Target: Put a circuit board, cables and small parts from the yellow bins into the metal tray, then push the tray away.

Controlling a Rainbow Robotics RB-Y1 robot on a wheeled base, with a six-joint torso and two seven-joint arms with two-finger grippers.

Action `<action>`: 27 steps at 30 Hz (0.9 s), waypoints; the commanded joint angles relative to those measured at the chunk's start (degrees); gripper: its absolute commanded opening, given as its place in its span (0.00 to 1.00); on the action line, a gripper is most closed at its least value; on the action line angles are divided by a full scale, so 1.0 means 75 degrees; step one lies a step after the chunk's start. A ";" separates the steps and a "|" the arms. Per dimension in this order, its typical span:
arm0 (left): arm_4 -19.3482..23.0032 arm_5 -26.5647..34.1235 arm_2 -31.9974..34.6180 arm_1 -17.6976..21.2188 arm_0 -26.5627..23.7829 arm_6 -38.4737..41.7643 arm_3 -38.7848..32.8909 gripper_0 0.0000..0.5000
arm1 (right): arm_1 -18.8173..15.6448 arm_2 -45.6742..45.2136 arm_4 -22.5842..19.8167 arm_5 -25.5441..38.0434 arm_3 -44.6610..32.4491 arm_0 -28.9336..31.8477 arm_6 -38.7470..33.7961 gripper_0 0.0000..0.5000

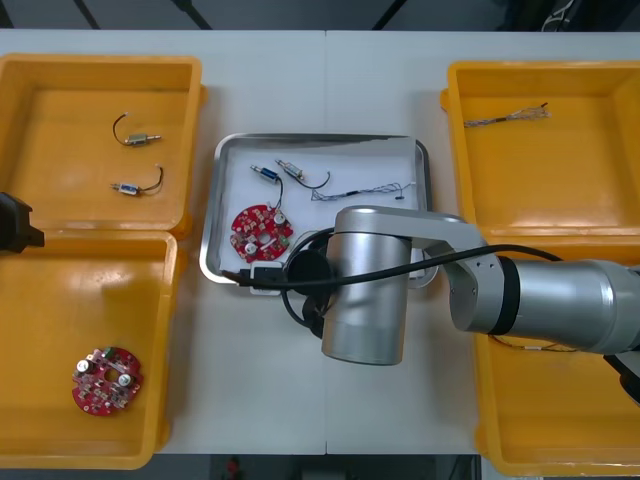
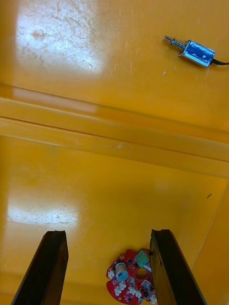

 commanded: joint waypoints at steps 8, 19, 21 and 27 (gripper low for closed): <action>0.0004 -0.0075 0.0215 0.0164 0.0034 -0.0526 -0.0015 1.00 | -0.0185 0.0095 0.0012 -0.1060 0.1196 -0.1167 0.0490 0.00; 0.0004 -0.0075 0.0215 0.0164 0.0034 -0.0526 -0.0015 1.00 | -0.0185 0.0095 0.0012 -0.2478 0.2450 -0.1742 0.0806 0.00; 0.0004 -0.0075 0.0215 0.0164 0.0034 -0.0526 -0.0015 1.00 | -0.0185 0.0095 0.0012 -0.2771 0.2684 -0.1847 0.0888 0.00; 0.0004 -0.0075 0.0215 0.0164 0.0034 -0.0526 -0.0015 1.00 | -0.0185 0.0095 0.0023 -0.3521 0.3212 -0.2046 0.1099 0.00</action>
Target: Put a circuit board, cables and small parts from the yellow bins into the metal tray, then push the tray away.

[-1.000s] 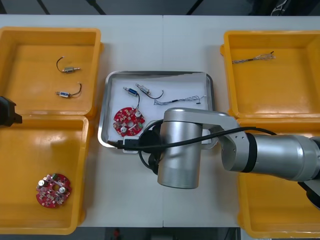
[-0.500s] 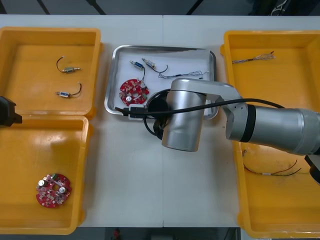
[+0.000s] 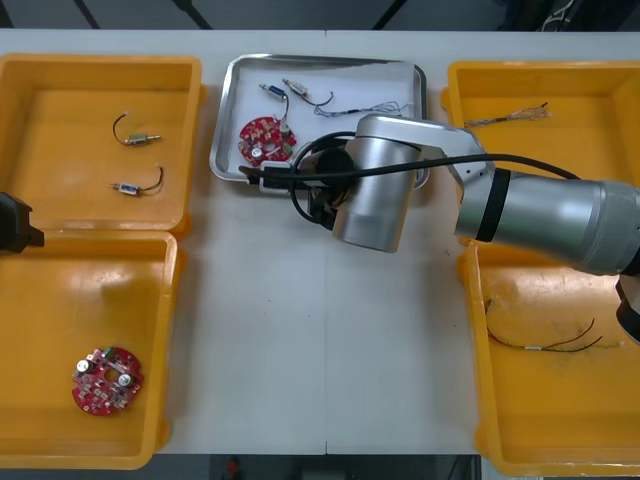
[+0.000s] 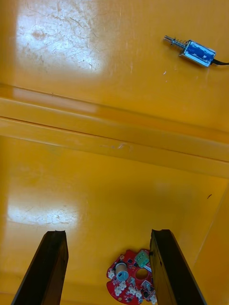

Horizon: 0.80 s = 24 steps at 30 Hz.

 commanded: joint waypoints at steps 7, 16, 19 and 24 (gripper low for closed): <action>0.0004 -0.0075 0.0215 0.0164 0.0034 -0.0524 -0.0018 1.00 | -0.0127 0.0057 0.0026 -0.1412 0.0991 -0.0757 0.0698 0.00; 0.0004 -0.0075 0.0215 0.0164 0.0034 -0.0524 -0.0018 1.00 | -0.0103 0.0069 0.0167 -0.2255 0.1624 -0.0945 0.0862 0.00; 0.0004 -0.0075 0.0215 0.0164 0.0034 -0.0524 -0.0018 1.00 | -0.0103 0.0057 0.0237 -0.2630 0.1846 -0.1015 0.0862 0.00; 0.0004 -0.0075 0.0215 0.0164 0.0034 -0.0524 -0.0018 1.00 | -0.0092 0.0057 0.0226 -0.2771 0.1940 -0.1038 0.0804 0.00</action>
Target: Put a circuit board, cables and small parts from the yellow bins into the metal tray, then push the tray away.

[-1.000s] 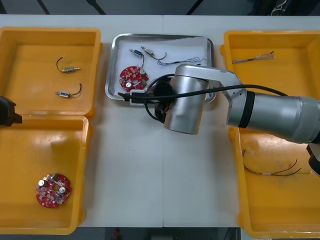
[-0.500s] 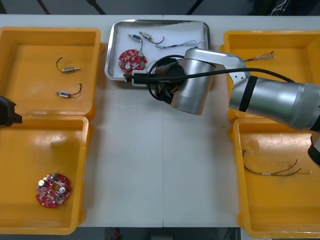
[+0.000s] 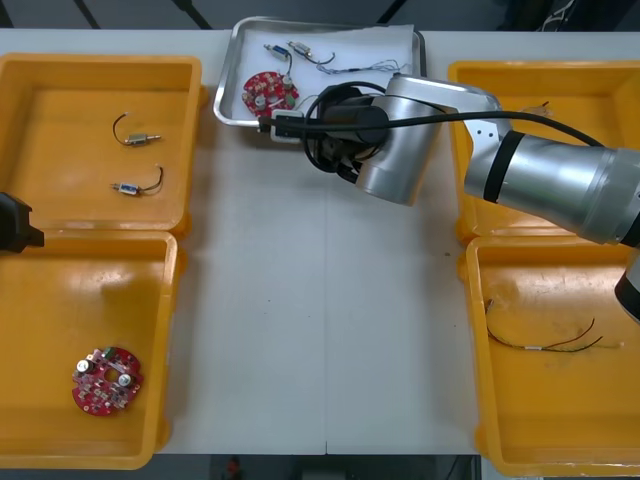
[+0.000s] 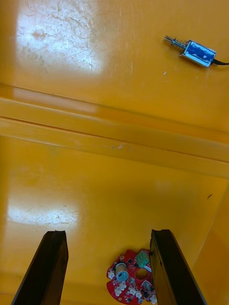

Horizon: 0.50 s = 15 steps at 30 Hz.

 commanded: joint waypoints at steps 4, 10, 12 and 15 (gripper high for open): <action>0.0004 -0.0074 0.0215 0.0164 0.0034 -0.0524 -0.0022 1.00 | -0.0102 0.0054 0.0089 0.0057 0.0001 -0.0464 0.0313 0.00; 0.0004 -0.0074 0.0215 0.0164 0.0034 -0.0524 -0.0022 1.00 | -0.0102 0.0054 0.0136 0.0244 0.0001 -0.0499 0.0301 0.84; 0.0004 -0.0074 0.0215 0.0164 0.0034 -0.0524 -0.0022 1.00 | -0.0102 0.0007 0.0136 0.0443 -0.0057 -0.0499 0.0301 1.00; 0.0004 -0.0074 0.0215 0.0164 0.0034 -0.0524 -0.0022 1.00 | -0.0102 -0.0145 0.0124 0.0889 -0.0315 -0.0499 0.0289 1.00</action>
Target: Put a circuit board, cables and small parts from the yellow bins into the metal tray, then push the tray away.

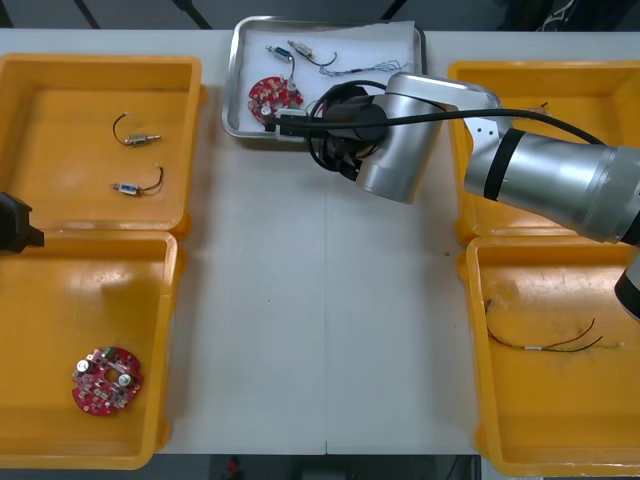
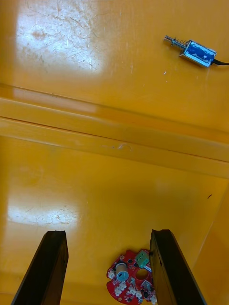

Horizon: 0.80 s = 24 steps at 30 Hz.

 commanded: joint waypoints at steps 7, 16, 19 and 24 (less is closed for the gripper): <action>0.0004 -0.0074 0.0215 0.0164 0.0034 -0.0523 -0.0022 1.00 | -0.0196 -0.0883 -0.0490 0.2218 -0.1215 -0.0462 0.0254 1.00; 0.0004 -0.0074 0.0215 0.0164 0.0034 -0.0523 -0.0022 1.00 | -0.0477 -0.2348 -0.1919 0.4597 -0.1989 -0.0368 0.0078 1.00; 0.0004 -0.0074 0.0215 0.0164 0.0034 -0.0523 -0.0022 1.00 | -0.0571 -0.3110 -0.2400 0.5335 -0.2047 -0.0157 -0.0039 1.00; 0.0004 -0.0074 0.0215 0.0164 0.0034 -0.0523 -0.0022 1.00 | -0.0958 -0.4305 -0.3033 0.6448 -0.2352 0.0323 -0.0847 1.00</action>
